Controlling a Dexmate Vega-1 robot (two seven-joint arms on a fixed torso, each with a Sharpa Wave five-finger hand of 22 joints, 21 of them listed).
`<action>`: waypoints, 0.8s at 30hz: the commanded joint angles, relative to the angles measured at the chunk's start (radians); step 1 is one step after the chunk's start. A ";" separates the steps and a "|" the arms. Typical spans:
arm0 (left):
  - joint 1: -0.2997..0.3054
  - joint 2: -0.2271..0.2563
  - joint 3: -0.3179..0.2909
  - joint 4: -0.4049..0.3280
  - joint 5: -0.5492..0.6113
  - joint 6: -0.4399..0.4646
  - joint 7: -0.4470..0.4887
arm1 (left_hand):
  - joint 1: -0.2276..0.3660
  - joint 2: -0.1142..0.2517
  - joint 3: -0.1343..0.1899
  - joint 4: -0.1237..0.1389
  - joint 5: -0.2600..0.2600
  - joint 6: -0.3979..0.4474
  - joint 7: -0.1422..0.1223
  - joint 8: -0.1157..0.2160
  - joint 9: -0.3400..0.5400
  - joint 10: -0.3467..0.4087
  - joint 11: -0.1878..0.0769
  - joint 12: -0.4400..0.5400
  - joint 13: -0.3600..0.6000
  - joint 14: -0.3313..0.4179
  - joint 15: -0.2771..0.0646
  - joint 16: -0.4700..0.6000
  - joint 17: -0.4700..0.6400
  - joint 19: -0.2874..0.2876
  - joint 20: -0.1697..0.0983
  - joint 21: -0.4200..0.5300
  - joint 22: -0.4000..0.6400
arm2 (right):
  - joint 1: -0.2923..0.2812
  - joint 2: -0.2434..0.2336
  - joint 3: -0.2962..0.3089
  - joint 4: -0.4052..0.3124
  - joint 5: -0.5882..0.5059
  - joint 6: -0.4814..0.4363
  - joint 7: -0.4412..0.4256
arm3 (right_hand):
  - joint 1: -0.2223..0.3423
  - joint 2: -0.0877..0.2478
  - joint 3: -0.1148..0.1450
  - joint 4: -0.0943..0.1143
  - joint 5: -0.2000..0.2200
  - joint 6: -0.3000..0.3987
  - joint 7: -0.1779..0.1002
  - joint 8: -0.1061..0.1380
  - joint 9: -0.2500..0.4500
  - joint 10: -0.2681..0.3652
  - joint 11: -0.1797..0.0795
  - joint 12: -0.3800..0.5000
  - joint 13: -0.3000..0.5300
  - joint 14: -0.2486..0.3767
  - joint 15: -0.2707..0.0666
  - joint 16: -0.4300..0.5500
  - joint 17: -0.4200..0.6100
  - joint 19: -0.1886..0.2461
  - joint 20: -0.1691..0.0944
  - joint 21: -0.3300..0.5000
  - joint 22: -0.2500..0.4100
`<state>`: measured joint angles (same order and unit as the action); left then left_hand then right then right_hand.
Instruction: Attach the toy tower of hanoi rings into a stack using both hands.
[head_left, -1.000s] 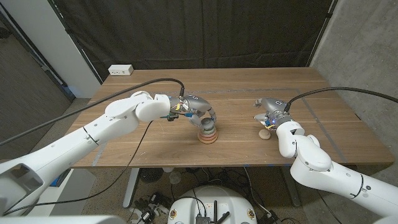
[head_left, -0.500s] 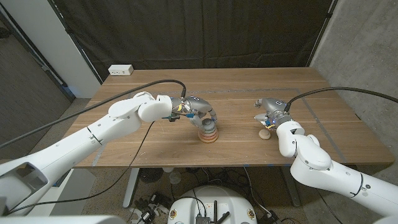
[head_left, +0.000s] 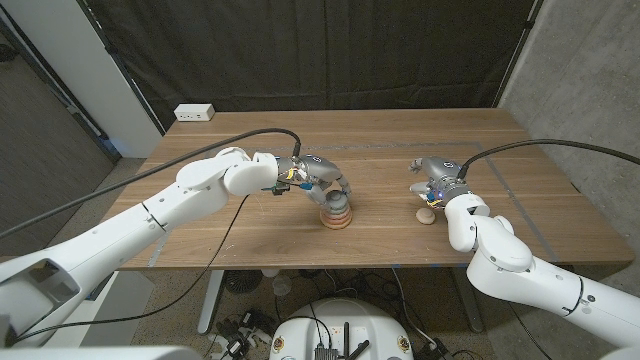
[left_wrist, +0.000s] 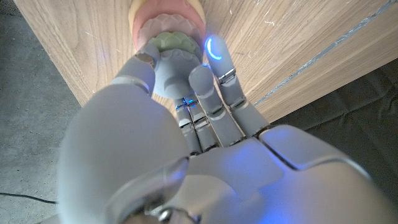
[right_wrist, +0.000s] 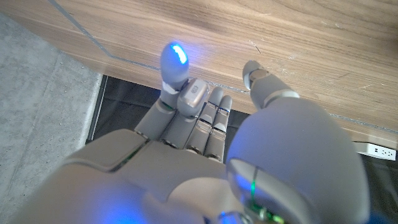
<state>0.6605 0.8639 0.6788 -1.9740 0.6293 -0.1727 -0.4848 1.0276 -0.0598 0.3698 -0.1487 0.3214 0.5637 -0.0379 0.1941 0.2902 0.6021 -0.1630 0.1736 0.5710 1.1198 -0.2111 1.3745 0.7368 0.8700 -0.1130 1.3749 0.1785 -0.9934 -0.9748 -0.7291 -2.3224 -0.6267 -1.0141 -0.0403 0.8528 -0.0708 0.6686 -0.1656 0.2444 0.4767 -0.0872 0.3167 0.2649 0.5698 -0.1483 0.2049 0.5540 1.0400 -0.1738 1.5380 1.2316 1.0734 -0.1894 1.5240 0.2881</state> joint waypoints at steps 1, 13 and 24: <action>-0.001 0.005 0.001 -0.003 0.021 -0.011 -0.002 | -0.014 -0.014 -0.013 0.003 0.000 -0.042 0.004 -0.006 -0.001 -0.051 0.014 -0.001 -0.010 -0.017 -0.006 -0.015 -0.020 -0.008 -0.094 -0.013 0.002 | 0.012 -0.002 -0.015 -0.003 -0.001 -0.016 -0.002 | 0.002 0.010 0.006 0.001 0.006 0.011 0.000 0.005 -0.001 0.009 0.004 0.003 0.006 0.011 -0.042 0.003 0.000 0.003 -0.030 0.005 -0.001; 0.012 0.019 -0.010 -0.020 0.025 -0.007 -0.011 | -0.056 -0.026 -0.041 0.008 -0.004 -0.127 0.026 -0.004 -0.012 -0.160 0.053 0.005 -0.025 -0.066 -0.006 -0.055 -0.091 -0.038 -0.092 -0.044 0.005 | 0.023 -0.005 -0.030 -0.008 -0.009 -0.025 0.005 | 0.004 0.008 0.006 -0.001 0.007 0.010 0.000 0.004 -0.001 0.011 0.005 0.002 0.005 0.010 -0.042 0.003 0.001 0.002 -0.030 0.004 -0.003; 0.052 0.061 -0.073 -0.092 0.032 0.054 0.002 | -0.087 -0.023 -0.058 0.014 -0.008 -0.160 0.038 0.000 -0.020 -0.199 0.072 0.009 -0.035 -0.072 -0.006 -0.054 -0.114 -0.047 -0.090 -0.059 0.005 | 0.028 -0.006 -0.037 -0.015 -0.015 -0.032 0.007 | 0.006 0.007 0.007 -0.002 0.008 0.008 -0.001 0.003 -0.002 0.011 0.006 0.001 0.005 0.010 -0.042 0.003 0.001 0.003 -0.030 0.005 -0.002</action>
<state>0.6815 0.8948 0.6537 -2.0157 0.6562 -0.1674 -0.4944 0.9490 -0.0827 0.3149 -0.1365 0.3172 0.4102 -0.0015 0.1887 0.2690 0.4106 -0.0946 0.1748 0.5373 1.0527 -0.1806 1.3263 0.6253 0.8305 -0.0985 1.3201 0.1795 -0.9712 -0.9787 -0.7584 -2.3316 -0.6351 -1.0407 -0.0370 0.8528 -0.0708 0.6686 -0.1656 0.2480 0.4767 -0.0872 0.3167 0.2599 0.5733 -0.1446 0.2049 0.5559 1.0400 -0.1738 1.5380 1.2316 1.0734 -0.1895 1.5240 0.2831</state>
